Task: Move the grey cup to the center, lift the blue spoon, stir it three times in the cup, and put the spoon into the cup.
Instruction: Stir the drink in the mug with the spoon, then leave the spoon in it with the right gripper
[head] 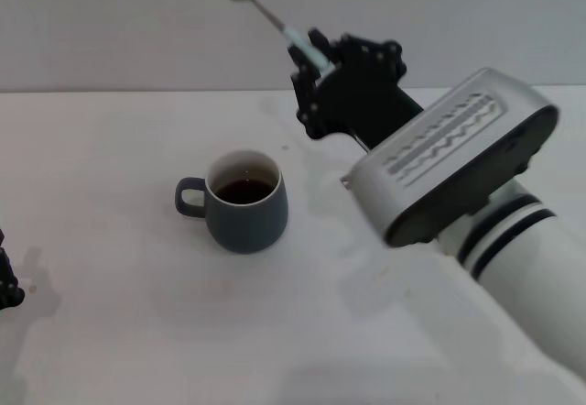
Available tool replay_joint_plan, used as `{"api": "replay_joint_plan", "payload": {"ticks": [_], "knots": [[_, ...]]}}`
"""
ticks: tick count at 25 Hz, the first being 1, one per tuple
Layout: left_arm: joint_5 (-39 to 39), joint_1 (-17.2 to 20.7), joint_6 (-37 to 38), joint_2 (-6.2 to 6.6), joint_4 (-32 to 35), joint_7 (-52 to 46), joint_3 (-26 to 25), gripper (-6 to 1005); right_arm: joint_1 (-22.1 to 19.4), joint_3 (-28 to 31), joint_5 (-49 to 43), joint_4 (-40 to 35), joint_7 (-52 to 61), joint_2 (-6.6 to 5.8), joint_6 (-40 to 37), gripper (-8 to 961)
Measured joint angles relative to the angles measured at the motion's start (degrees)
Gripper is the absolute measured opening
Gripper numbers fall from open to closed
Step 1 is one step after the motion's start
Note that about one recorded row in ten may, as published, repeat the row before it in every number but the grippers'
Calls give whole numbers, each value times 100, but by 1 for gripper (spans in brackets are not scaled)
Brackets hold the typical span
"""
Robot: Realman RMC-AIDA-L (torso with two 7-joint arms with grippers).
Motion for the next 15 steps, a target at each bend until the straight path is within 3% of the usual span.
{"api": "replay_joint_plan", "payload": {"ticks": [1, 2, 4, 5, 7, 8, 9, 10, 13, 14, 15], "knots": [[0, 0, -1, 0, 1, 0, 0, -2, 258, -312, -310, -258, 121, 10, -700, 159], [1, 1, 0, -5, -3, 5, -2, -2, 258, -312, -310, -258, 121, 10, -700, 159], [1, 7, 0, -9, -15, -3, -2, -2, 715, -805, -929, -754, 743, 18, -1779, 159], [1, 7, 0, -9, -15, -3, -2, -2, 715, -805, -929, -754, 743, 18, -1779, 159], [1, 12, 4, -9, -6, -7, -2, -2, 1148, -1149, -2157, -1530, 2170, 14, -2864, 159], [1, 12, 4, -9, -6, -7, -2, -2, 1148, -1149, -2157, -1530, 2170, 14, -2864, 159], [1, 21, 15, -9, -15, 7, -4, -2, 1346, -1238, -3173, -2185, 3442, 41, -3643, 159], [2, 28, 16, -10, -24, 7, -3, -2, 1346, -1238, -3173, -2185, 3442, 41, -3643, 159], [2, 36, 16, -10, -30, 3, -3, -2, 1573, -1232, -4171, -2998, 5120, 53, -4651, 159], [1, 55, 19, -9, -28, -2, -3, -2, 1661, -1101, -4438, -3263, 6234, 2, -5110, 159], [1, 55, 19, -9, -28, -2, -3, -2, 1661, -1101, -4438, -3263, 6234, 2, -5110, 159]]}}
